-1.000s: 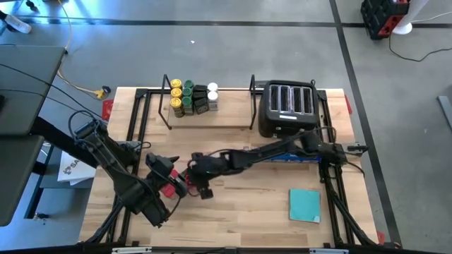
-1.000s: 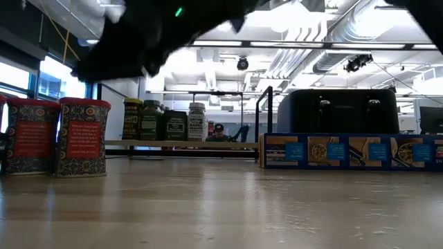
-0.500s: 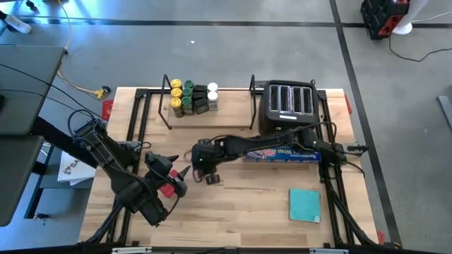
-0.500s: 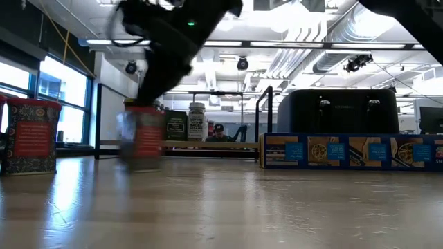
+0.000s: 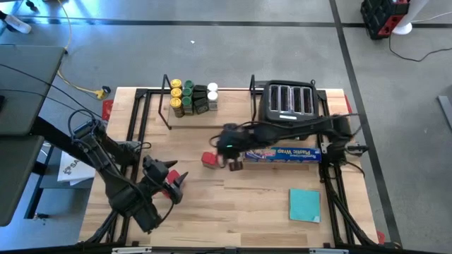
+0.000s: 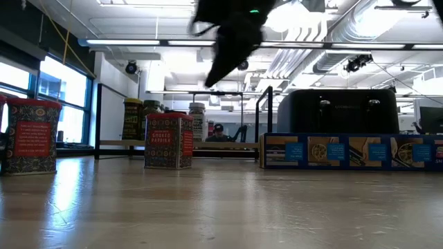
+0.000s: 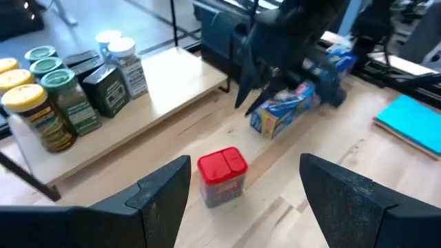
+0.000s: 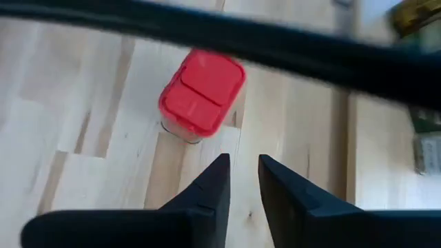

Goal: Shelf spices
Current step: Put the right red seasoning container on the shelf

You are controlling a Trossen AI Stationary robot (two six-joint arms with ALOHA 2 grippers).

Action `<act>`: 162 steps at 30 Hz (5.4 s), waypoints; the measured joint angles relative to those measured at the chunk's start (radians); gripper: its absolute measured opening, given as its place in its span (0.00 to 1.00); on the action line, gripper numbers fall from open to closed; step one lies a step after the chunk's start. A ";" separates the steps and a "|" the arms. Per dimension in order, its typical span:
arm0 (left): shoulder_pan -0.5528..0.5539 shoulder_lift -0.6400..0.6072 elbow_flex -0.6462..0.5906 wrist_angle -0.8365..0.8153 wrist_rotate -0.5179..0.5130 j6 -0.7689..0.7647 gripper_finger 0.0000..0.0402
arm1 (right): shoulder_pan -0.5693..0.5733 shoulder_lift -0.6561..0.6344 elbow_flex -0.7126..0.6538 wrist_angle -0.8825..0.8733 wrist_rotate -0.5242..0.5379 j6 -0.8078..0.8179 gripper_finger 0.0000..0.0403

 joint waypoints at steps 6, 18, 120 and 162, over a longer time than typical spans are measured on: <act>-0.022 0.016 0.000 0.000 -0.077 0.013 0.67 | -0.002 -0.244 -0.512 0.594 -0.106 0.074 0.13; 0.042 0.017 0.000 -0.001 -0.093 0.057 0.67 | 0.001 -0.094 -0.480 0.907 -0.234 0.078 0.42; 0.040 0.016 -0.001 0.004 -0.021 0.056 0.67 | -0.003 0.169 -0.111 0.475 -0.095 0.213 0.50; 0.041 0.067 -0.001 0.023 -0.034 0.073 0.67 | -0.040 0.156 -0.088 0.151 -0.182 0.072 0.35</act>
